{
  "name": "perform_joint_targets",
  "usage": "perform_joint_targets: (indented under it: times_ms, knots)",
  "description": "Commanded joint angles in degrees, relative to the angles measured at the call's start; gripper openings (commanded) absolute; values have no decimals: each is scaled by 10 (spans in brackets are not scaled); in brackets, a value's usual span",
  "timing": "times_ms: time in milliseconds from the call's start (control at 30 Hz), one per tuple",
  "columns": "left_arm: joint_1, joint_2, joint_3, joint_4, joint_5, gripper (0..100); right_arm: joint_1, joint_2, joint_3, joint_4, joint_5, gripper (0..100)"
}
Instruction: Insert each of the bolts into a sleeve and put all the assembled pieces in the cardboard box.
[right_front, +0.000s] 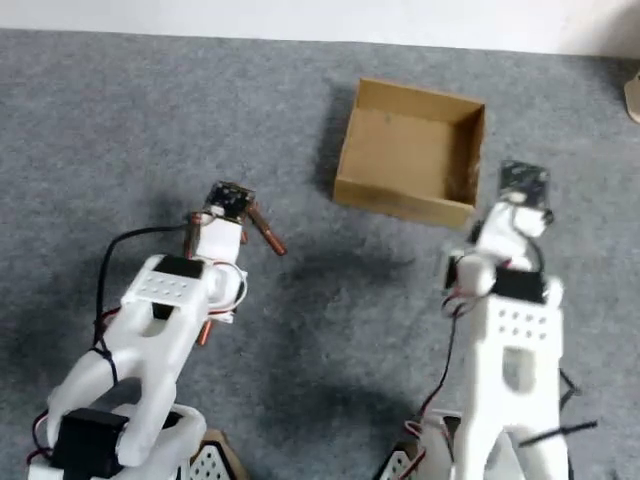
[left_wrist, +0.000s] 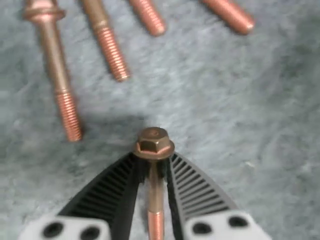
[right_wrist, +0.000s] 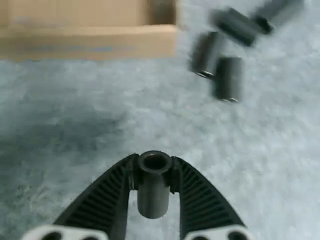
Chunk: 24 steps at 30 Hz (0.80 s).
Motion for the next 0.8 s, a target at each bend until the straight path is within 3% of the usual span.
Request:
perform_joint_targets:
  times_ms: [0, 300, 433, 600, 767]
  knots:
    - [28, -26, -6, -40, 2, 9, -42, -80, 67, -76, 4, 5]
    - [54, -29, -87, -80, 4, 7, -122, -274, 331, -327, 4, 5]
    - [71, -29, -113, -80, 84, 7, -125, -378, 425, -393, 4, 5]
    - [100, -30, -148, -81, 199, 7, -153, -518, 510, -387, 5, 5]
    - [147, -30, -189, -81, 222, 7, -201, -625, 531, -241, 7, 5]
